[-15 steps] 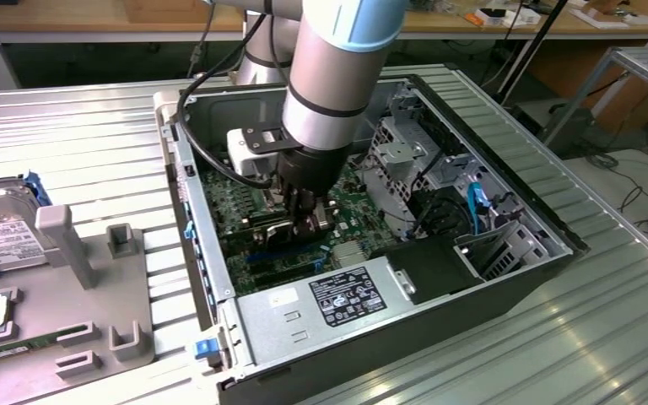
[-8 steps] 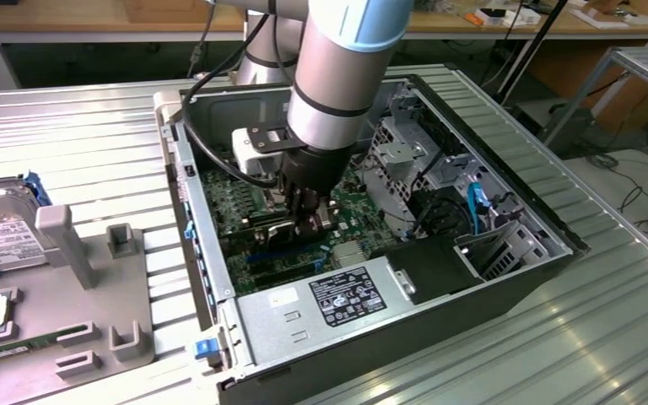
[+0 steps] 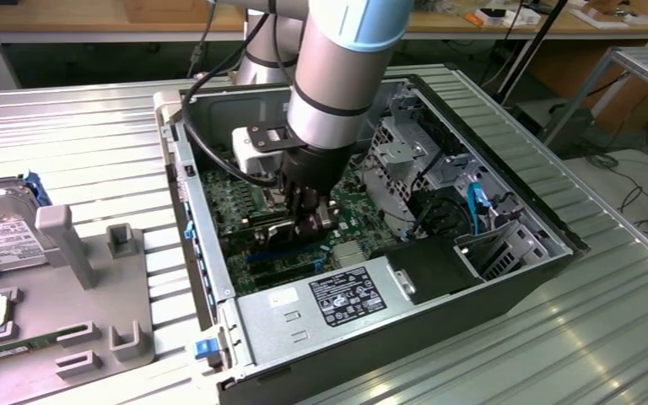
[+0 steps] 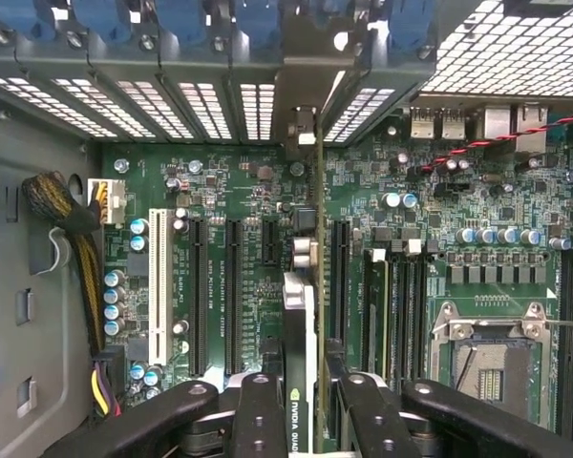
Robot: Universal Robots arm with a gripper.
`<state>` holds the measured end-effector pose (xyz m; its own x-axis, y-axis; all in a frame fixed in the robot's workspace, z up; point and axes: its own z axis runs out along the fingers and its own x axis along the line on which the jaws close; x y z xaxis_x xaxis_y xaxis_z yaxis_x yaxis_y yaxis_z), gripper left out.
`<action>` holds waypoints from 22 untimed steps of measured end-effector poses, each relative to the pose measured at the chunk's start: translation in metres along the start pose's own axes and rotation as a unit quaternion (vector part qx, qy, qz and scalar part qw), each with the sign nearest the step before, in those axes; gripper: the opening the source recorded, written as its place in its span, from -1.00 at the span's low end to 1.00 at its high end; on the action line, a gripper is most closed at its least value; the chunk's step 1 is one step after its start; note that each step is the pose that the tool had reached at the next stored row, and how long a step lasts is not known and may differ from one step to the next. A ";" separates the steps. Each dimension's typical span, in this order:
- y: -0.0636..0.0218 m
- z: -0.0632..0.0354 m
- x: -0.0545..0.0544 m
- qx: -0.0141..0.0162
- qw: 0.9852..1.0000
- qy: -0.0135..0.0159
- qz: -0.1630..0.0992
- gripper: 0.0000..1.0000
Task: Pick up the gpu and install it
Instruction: 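Insert the gpu into the slot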
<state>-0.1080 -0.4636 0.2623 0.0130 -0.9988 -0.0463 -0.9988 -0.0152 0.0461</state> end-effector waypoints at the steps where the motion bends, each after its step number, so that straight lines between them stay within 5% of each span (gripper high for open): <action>1: 0.0000 -0.0001 -0.001 0.000 1.000 -0.001 0.000 -0.47; 22: 0.0008 0.0017 -0.002 0.002 1.000 -0.001 0.000 -0.47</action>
<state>-0.1090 -0.4615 0.2607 0.0132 -0.9987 -0.0485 -0.9990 -0.0152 0.0418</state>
